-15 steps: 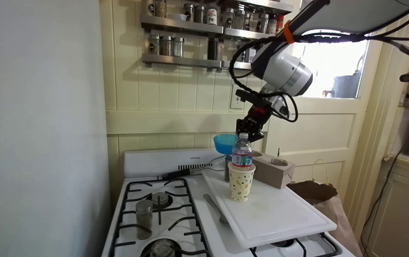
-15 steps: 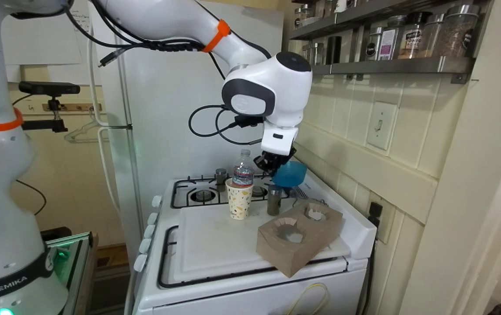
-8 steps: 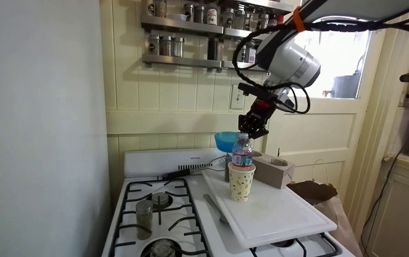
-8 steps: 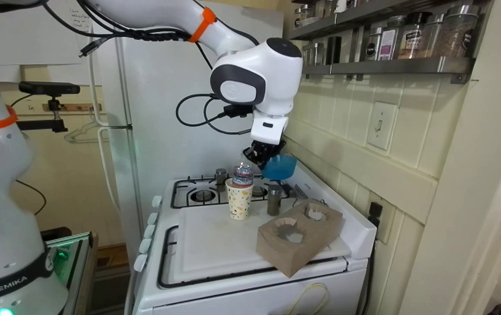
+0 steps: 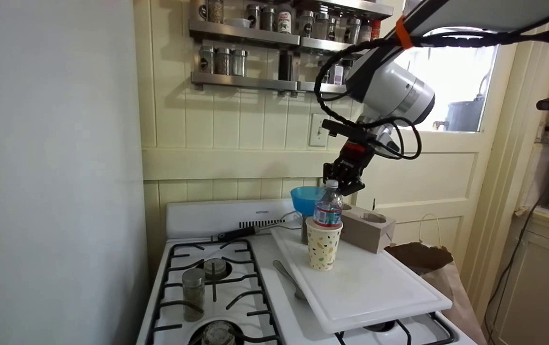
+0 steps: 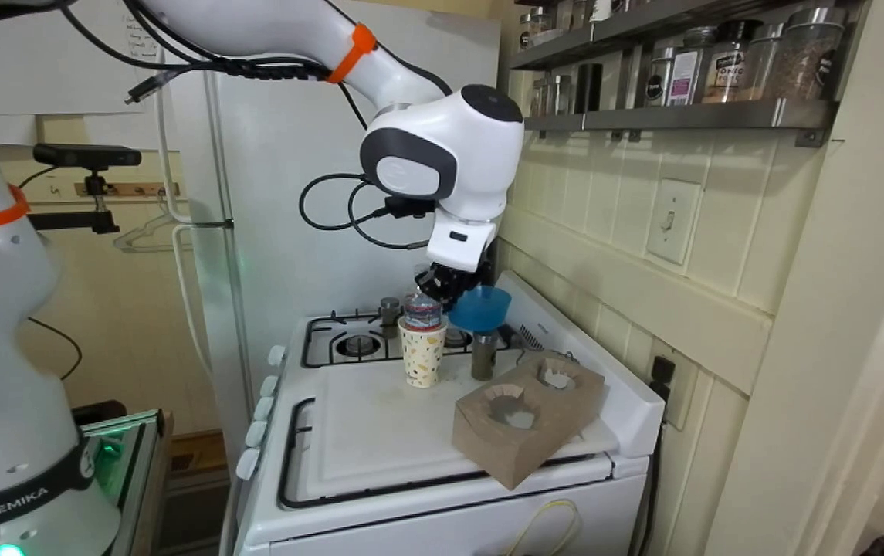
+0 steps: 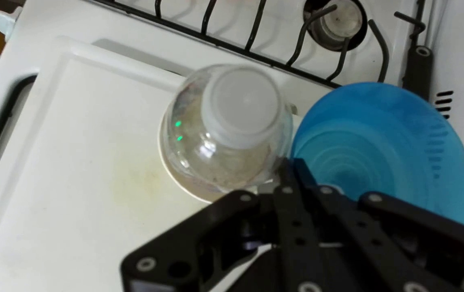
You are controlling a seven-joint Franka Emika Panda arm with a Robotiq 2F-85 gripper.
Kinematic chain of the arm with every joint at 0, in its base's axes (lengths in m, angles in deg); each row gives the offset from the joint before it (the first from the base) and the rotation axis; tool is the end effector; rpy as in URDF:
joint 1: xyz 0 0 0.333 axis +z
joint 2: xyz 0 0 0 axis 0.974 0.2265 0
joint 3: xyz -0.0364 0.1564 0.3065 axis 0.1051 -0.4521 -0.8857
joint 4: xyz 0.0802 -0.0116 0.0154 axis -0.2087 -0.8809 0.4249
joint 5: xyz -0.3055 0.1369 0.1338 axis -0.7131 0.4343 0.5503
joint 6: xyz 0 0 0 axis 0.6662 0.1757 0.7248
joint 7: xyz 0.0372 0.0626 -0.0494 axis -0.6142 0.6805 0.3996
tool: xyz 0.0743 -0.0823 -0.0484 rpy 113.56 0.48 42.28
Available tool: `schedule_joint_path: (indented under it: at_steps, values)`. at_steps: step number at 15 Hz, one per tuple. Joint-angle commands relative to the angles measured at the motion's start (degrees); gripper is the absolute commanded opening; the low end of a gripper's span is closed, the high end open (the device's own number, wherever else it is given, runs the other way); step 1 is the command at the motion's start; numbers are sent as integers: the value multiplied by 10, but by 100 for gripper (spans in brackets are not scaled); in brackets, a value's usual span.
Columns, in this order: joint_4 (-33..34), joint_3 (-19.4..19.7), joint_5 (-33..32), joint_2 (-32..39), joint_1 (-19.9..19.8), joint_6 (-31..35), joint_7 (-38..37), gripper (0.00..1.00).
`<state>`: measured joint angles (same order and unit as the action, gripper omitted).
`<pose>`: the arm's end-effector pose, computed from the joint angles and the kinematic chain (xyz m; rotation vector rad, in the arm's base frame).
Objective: Put the blue bowl on the grey bottle
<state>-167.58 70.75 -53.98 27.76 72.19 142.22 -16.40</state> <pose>0.4995 -0.0523 0.4161 -1.9942 1.7928 0.3064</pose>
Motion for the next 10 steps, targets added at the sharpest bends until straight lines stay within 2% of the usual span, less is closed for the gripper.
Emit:
schedule_joint_path:
  at_steps: [1,10]
  values:
    - [-24,1,10,-18,0,25,-12,1]
    - [-9,0,18,2,2,45,-9,1]
